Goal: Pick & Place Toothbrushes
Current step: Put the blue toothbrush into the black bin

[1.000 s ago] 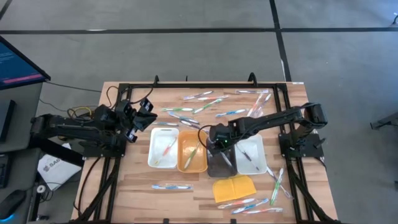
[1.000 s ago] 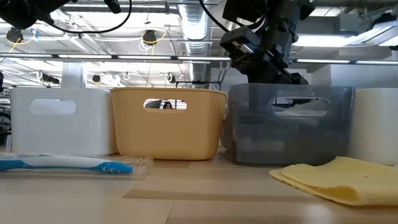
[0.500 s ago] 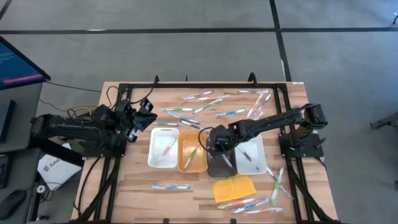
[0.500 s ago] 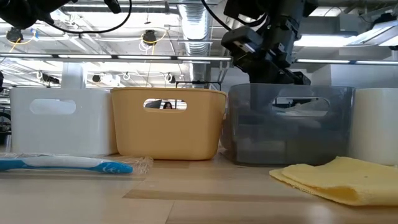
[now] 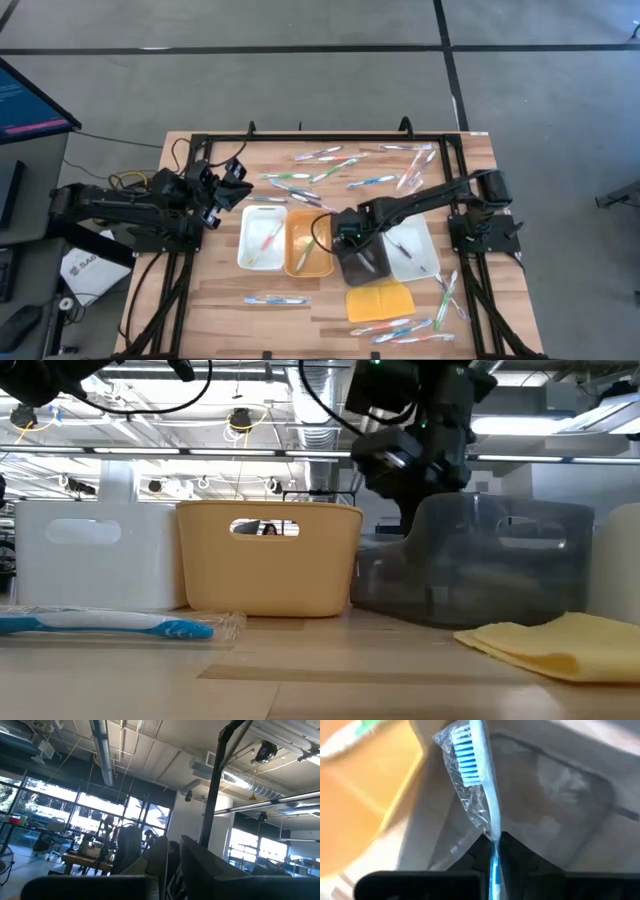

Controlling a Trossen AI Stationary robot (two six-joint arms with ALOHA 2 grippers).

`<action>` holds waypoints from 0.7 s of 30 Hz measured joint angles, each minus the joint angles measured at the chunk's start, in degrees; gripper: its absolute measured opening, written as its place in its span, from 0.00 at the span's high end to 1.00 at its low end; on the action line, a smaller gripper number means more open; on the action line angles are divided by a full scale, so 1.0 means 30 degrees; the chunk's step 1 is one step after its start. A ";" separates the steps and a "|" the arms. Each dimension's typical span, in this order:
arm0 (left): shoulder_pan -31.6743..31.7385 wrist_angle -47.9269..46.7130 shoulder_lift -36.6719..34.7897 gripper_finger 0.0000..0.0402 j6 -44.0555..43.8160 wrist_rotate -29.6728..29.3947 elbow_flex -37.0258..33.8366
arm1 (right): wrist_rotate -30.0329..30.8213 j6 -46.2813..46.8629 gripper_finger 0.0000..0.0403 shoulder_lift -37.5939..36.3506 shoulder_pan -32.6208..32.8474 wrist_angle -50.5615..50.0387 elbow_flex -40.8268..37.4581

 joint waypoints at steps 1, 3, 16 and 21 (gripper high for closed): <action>0.0000 -0.0041 -0.0004 0.89 0.0010 0.0000 0.0000 | 0.0049 0.0000 0.95 0.0012 -0.0036 0.0127 0.0122; 0.0000 -0.0012 -0.0014 0.89 0.0003 -0.0001 -0.0007 | 0.0264 -0.0046 0.94 -0.0038 -0.0179 0.0021 0.0192; 0.0000 -0.0051 -0.0011 0.89 -0.0026 0.0000 0.0000 | 0.0582 -0.0394 0.80 -0.0208 -0.0374 -0.1369 0.0979; 0.0000 -0.0051 -0.0011 0.89 -0.0033 0.0000 0.0000 | 0.0585 -0.0369 0.70 -0.0208 -0.0256 -0.1534 0.0979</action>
